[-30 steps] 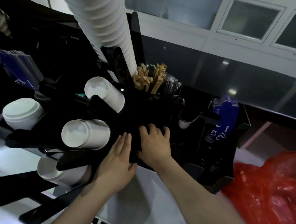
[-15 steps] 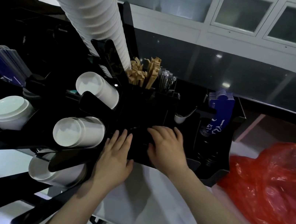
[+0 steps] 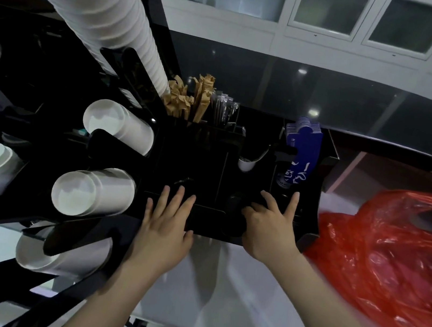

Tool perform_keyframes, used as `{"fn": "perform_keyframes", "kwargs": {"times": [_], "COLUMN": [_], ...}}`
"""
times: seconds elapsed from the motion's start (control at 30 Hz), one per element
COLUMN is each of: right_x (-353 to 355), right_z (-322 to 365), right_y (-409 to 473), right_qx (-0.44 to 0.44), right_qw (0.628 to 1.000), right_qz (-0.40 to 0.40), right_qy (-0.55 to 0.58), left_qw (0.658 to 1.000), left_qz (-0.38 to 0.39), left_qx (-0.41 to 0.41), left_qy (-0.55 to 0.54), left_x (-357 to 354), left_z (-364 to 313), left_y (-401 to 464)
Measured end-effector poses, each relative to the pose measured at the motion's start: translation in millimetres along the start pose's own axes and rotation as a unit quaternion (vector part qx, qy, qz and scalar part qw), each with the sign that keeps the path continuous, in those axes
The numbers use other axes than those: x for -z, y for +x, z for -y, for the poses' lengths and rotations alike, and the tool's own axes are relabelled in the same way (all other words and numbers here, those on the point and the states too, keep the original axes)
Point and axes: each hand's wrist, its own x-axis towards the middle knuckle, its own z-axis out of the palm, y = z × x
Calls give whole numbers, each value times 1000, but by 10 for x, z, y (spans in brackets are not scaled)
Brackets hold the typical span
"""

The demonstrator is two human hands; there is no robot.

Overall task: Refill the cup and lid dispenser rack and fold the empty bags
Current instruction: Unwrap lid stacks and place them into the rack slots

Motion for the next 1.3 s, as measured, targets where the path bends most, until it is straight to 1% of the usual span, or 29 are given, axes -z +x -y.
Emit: {"fn": "perform_keyframes", "kwargs": {"times": [0.13, 0.2, 0.27, 0.33, 0.37, 0.4, 0.43, 0.5, 0.63, 0.7, 0.77, 0.83, 0.93, 1.03, 1.1, 1.23, 1.3], "right_x": [14, 28, 50, 51, 60, 75, 82, 56, 44, 52, 27, -22, -76, -86, -66, 18, 60], "right_z": [-4, -5, -67, -225, -330, -443, -562, -781, -933, -905, -839, -782, -781, -799, -779, -787, -822], "right_y": [6, -31, -88, -129, -139, -146, -143, -129, -42, 34, 78, 98, 96, 78, 93, 177, 205], "right_qx": [9, 7, -2, -36, -58, -87, -116, -142, -49, -46, -57, -68, -68, -38, -32, -41, -37], "right_qw": [1000, 998, 981, 942, 925, 916, 916, 932, 979, 991, 995, 997, 998, 999, 998, 990, 986], "right_qz": [-4, -26, -111, -214, -233, -224, -196, -128, -16, 29, 48, 42, 13, 22, 49, 113, 129], "right_qy": [3, 54, 157, 254, 293, 321, 330, 307, 197, 123, 64, 24, 4, -13, 3, 76, 99], "left_qw": [1000, 999, 999, 998, 997, 996, 995, 993, 993, 993, 993, 993, 993, 994, 995, 995, 995], "left_qz": [1, 0, 1, 6, 13, 24, 37, 57, 57, 57, 60, 62, 61, 59, 56, 62, 65], "left_qx": [-11, -23, -39, -54, -61, -70, -81, -101, -104, -101, -102, -103, -99, -91, -83, -72, -70], "left_qy": [-14, -24, -33, -40, -43, -44, -42, -29, -12, -8, -1, -2, -6, -7, -11, -5, -2], "left_x": [10, 19, 25, 19, 12, 0, -17, -58, -105, -105, -101, -100, -102, -120, -129, -128, -123], "left_z": [-23, -44, -54, -71, -85, -108, -136, -194, -249, -248, -237, -225, -219, -230, -248, -263, -262], "left_y": [-9, -9, 4, 31, 48, 66, 81, 98, 95, 91, 88, 88, 85, 71, 62, 51, 48]}}
